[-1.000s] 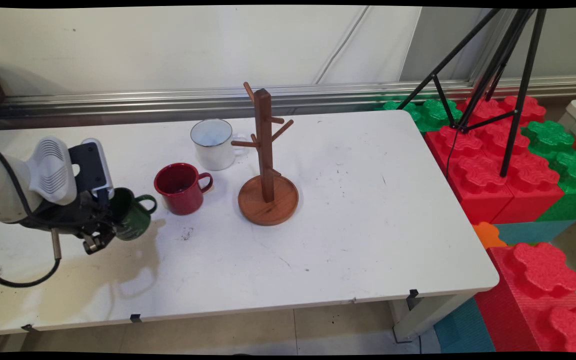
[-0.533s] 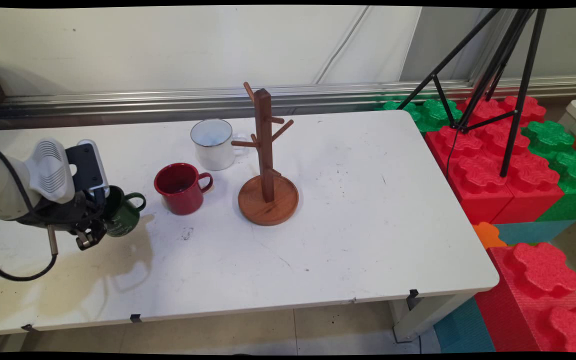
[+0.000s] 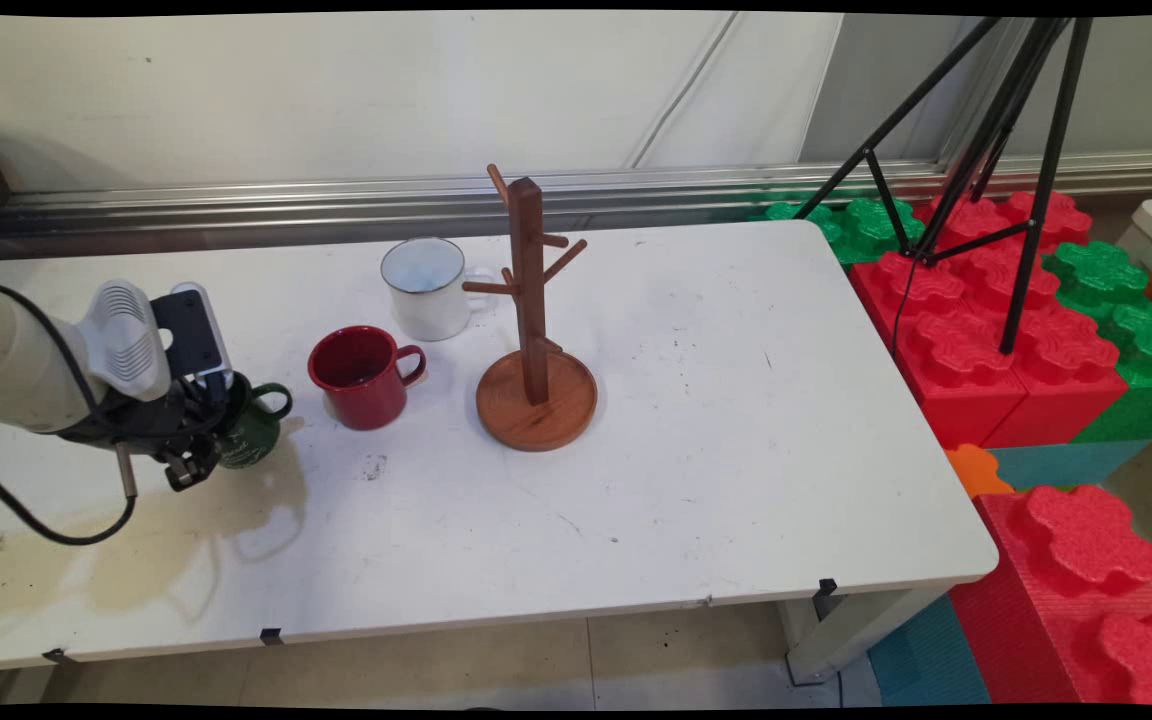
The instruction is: Place the picked object on the table
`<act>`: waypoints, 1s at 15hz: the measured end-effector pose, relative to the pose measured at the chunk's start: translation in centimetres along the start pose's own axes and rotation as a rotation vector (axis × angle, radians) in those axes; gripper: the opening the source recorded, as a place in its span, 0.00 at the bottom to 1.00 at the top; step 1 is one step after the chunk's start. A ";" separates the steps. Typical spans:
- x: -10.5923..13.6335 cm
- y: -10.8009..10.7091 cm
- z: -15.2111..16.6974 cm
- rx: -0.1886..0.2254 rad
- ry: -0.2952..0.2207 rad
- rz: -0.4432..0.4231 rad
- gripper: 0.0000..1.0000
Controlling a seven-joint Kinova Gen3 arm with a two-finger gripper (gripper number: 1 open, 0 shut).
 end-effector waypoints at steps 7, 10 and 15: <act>0.0 -0.9 2.2 -0.028 -0.003 -0.014 0.00; 0.0 -1.2 2.5 -0.034 -0.002 -0.014 0.00; 0.2 -1.8 2.9 -0.044 0.009 -0.009 1.00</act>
